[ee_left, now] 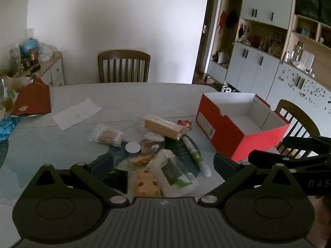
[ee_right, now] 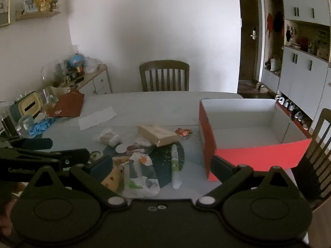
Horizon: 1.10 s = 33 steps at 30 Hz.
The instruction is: Organize objects
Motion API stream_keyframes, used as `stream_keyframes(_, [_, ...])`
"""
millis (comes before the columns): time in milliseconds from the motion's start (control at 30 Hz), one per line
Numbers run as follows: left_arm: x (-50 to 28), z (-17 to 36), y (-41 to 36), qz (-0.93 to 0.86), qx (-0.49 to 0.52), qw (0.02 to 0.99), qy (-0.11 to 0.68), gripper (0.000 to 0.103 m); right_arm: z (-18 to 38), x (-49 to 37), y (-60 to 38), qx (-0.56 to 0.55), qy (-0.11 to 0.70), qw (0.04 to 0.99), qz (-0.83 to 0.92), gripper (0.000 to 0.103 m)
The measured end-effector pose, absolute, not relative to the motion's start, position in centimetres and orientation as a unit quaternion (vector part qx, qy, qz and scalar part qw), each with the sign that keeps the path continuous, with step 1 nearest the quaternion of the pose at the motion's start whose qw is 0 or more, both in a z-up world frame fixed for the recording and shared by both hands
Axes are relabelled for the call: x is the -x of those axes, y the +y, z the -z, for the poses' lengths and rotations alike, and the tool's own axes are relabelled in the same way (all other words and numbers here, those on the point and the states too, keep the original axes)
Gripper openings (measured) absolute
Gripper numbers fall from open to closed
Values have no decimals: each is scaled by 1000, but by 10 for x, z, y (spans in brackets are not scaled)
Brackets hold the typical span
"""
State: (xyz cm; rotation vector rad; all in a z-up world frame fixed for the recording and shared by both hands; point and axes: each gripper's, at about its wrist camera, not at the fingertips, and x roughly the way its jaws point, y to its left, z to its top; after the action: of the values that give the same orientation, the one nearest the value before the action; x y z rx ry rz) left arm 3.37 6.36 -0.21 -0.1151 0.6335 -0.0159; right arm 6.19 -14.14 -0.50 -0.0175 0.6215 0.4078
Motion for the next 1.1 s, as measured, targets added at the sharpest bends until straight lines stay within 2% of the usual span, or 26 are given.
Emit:
stream_keyframes(267, [-61,20,94,-10,44,941,334,103,20,-85,-116,19,328,926,-187,101])
stream_keyframes(533, [-83,68,127,-52,-4,925,377,103,56,-112,-95,26,376,910,-170,98])
stream_keyframes(700, [-95,93,142,-54,-13,915,399,102,75,-125,-83,41,397,903,-157,91])
stream_keyframes(933, [-103,110,144,-20,-33,914,404,102,100,-139,-70,50,427,890,-153,85])
stream_keyframes(1000, [-105,114,143,-12,-39,913,405,102,105,-143,-68,50,434,886,-153,80])
stream_keyframes(1100, [-111,118,141,2,-42,912,408,98,110,-149,-63,51,440,883,-152,77])
